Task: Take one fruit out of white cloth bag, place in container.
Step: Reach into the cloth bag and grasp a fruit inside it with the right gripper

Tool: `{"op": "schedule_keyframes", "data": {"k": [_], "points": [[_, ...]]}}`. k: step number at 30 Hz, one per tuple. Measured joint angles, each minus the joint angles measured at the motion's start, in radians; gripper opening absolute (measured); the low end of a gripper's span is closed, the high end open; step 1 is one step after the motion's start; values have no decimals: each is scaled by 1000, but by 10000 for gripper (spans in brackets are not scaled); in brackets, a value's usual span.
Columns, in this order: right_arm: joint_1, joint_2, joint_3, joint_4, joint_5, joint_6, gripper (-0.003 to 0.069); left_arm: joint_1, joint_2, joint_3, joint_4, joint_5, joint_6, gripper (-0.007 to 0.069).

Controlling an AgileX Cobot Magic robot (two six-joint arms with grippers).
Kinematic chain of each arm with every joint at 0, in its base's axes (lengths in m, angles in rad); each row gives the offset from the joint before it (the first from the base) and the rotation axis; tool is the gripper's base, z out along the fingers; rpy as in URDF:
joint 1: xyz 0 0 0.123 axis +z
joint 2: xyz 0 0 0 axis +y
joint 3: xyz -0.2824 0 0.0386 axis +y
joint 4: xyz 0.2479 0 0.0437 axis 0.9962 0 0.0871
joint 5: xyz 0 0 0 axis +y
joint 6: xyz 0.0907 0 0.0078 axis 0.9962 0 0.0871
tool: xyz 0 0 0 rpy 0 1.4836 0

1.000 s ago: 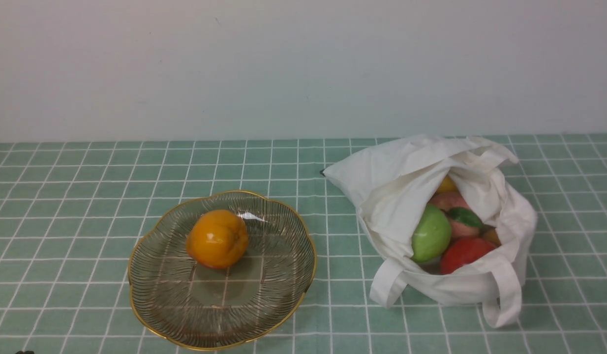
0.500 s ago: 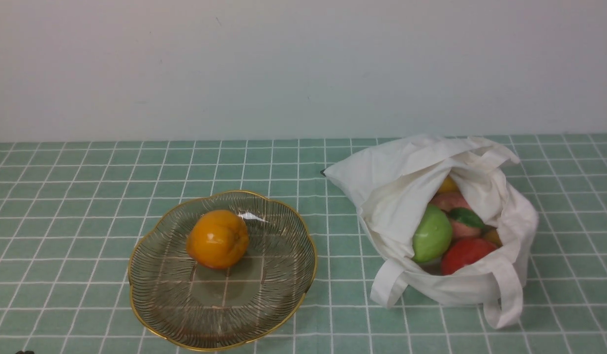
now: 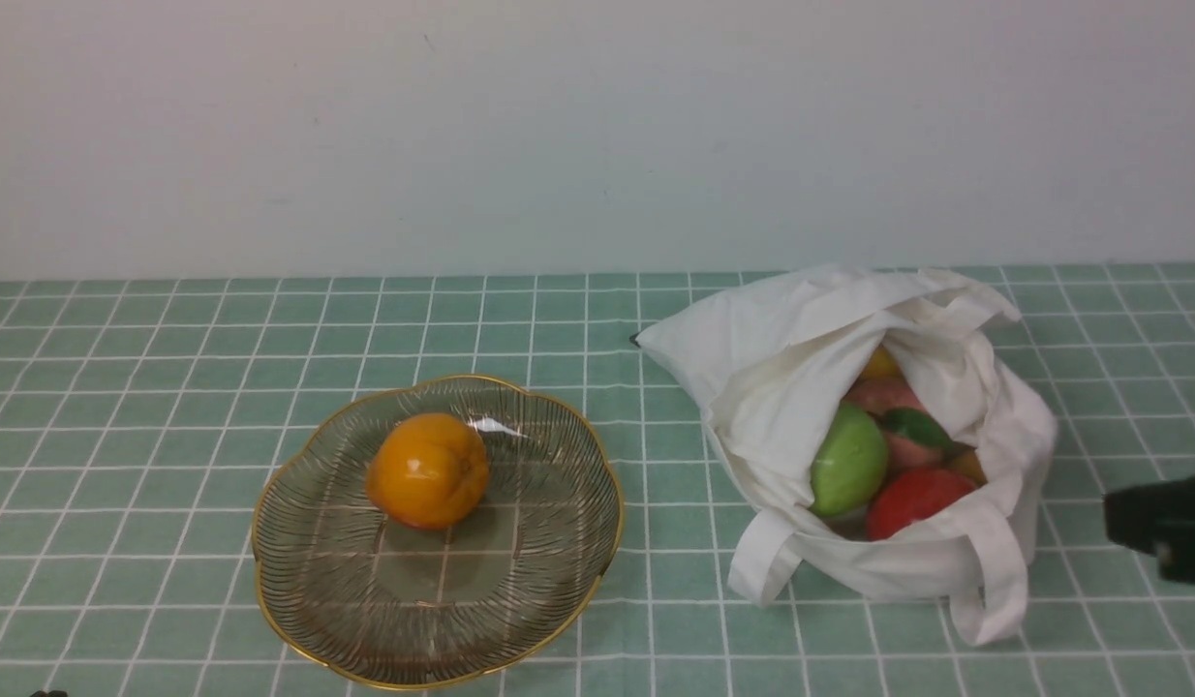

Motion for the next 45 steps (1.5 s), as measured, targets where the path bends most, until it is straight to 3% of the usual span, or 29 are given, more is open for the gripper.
{"op": "schedule_keyframes", "data": {"k": [5,11,15,18,24,27,37,45], "points": [[46,242,-103,6,-53,-90,-6,0,0,0,0,0,0,-8],[136,455,-203,-85,-90,-50,50,0,0,0,0,0,0,-8],[161,567,-259,-210,-99,21,164,0,0,0,0,0,0,-8],[163,626,-283,-294,-119,61,304,0,0,0,0,0,0,-8],[174,704,-300,-344,-150,98,542,0,0,0,0,0,0,-8],[180,736,-303,-357,-161,99,602,0,0,0,0,0,0,-8],[180,777,-311,-417,-137,154,619,0,0,0,0,0,0,-8],[180,782,-315,-447,-112,236,557,0,0,0,0,0,0,-8]]}}
